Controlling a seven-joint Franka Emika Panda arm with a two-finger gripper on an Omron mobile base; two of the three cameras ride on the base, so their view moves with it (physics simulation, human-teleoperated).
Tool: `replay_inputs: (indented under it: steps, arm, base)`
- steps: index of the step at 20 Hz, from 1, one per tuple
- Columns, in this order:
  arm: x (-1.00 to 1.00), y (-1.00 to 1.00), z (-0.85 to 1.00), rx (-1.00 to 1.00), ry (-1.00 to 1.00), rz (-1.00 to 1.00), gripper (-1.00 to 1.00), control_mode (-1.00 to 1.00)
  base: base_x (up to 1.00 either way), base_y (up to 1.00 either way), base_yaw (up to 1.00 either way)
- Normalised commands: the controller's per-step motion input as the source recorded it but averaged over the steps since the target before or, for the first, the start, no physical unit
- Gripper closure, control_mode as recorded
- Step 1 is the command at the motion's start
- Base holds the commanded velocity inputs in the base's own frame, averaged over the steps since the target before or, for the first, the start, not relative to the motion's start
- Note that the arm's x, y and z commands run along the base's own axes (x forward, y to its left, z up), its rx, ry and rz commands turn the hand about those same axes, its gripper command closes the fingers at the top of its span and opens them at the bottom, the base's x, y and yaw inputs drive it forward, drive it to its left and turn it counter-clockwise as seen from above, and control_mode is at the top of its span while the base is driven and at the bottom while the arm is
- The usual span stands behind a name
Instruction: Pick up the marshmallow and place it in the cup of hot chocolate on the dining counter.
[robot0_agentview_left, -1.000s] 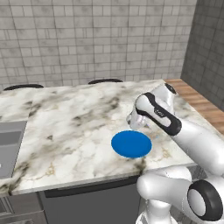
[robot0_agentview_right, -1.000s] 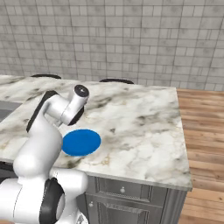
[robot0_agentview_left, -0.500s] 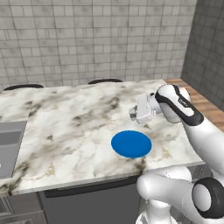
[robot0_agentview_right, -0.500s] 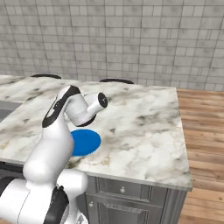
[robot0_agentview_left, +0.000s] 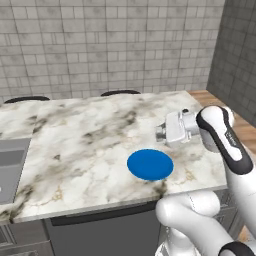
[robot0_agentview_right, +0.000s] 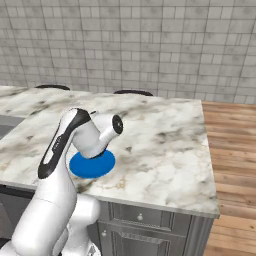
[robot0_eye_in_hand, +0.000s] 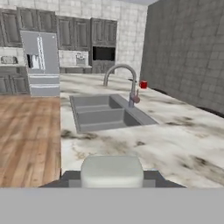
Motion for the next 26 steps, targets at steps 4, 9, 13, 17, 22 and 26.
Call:
replay_inputs:
  steps: [4, 9, 13, 17, 22, 26]
  arm:
    - [-0.56, -0.08, 0.41, 0.37, 0.0, 0.05, 1.0, -1.0]
    - [-0.55, -0.2, 0.43, 0.38, 0.0, 0.09, 1.0, -1.0]
    - [-0.56, -0.09, 0.52, 0.18, 0.0, 0.04, 1.0, -1.0]
    - [-0.47, 0.0, 0.55, 0.08, -0.02, 0.03, 1.0, -1.0]
    - [-0.13, 0.0, 0.08, 0.0, 0.0, 0.0, 1.0, 1.0]
    - [0.0, 0.0, 0.0, 0.0, 0.0, 0.0, 1.0, 1.0]
  base:
    - [0.0, 0.0, 0.0]
    - [0.0, 0.0, 0.0]
    - [0.0, 0.0, 0.0]
    - [0.0, 0.0, 0.0]
    - [-0.74, -0.36, 0.0]
    - [-1.0, -0.65, 0.0]
